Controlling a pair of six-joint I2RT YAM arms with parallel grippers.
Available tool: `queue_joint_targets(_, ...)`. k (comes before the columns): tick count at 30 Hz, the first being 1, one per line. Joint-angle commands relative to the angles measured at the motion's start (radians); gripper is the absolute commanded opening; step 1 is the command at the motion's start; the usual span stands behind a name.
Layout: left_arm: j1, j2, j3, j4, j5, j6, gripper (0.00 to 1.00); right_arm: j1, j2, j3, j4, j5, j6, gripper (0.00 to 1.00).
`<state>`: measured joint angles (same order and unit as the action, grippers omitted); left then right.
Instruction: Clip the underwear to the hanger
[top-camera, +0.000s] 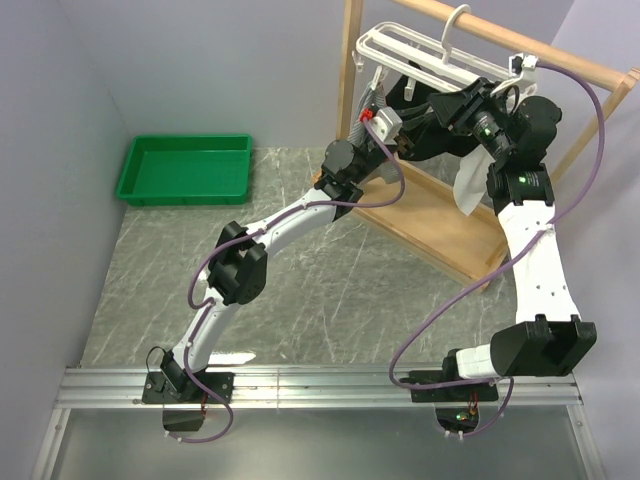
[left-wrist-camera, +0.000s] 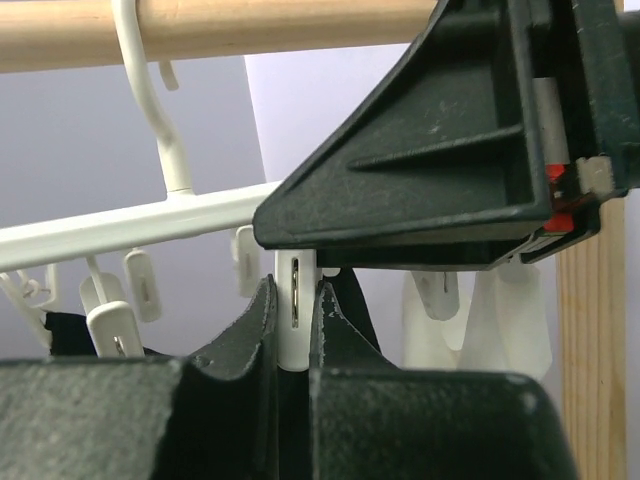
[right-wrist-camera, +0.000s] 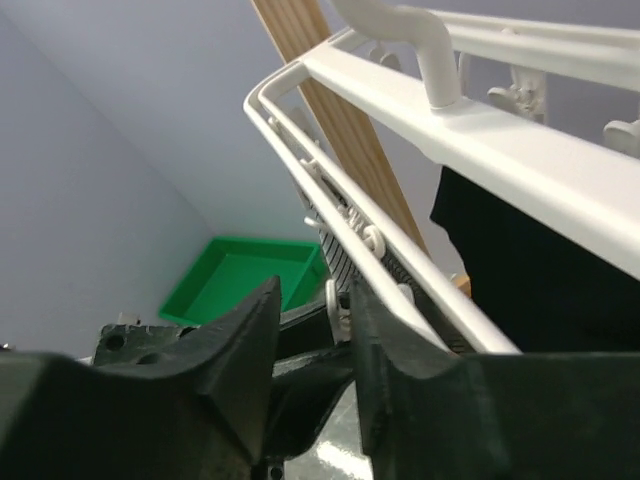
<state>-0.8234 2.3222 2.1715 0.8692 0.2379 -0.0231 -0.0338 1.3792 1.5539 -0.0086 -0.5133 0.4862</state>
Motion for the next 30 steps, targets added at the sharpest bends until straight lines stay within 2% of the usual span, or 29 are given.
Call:
queue_joint_targets(1, -0.002, -0.003, 0.048, 0.022, 0.003, -0.029, 0.01, 0.003, -0.061, 0.009, -0.037, 0.025, 0.022, 0.43)
queue_joint_targets(3, 0.000, -0.006, 0.044, 0.024, 0.003, -0.038, 0.00, 0.003, -0.084, 0.000, -0.047, 0.054, 0.031, 0.46)
queue_joint_targets(6, 0.000, -0.011, 0.036, 0.034, 0.009, -0.044, 0.01, 0.003, -0.092, 0.011, -0.086, 0.104, 0.046, 0.54)
queue_joint_targets(11, 0.000, -0.015, 0.031, 0.039, 0.014, -0.049, 0.00, 0.003, -0.080, 0.032, -0.139, 0.163, 0.063, 0.58)
queue_joint_targets(20, 0.001, -0.030, 0.017, 0.054, 0.029, -0.064, 0.01, 0.006, -0.062, 0.022, -0.162, 0.182, 0.112, 0.63)
queue_joint_targets(30, 0.001, -0.052, -0.029, 0.085, 0.083, -0.086, 0.01, 0.006, -0.017, 0.006, -0.034, 0.125, 0.178, 0.62)
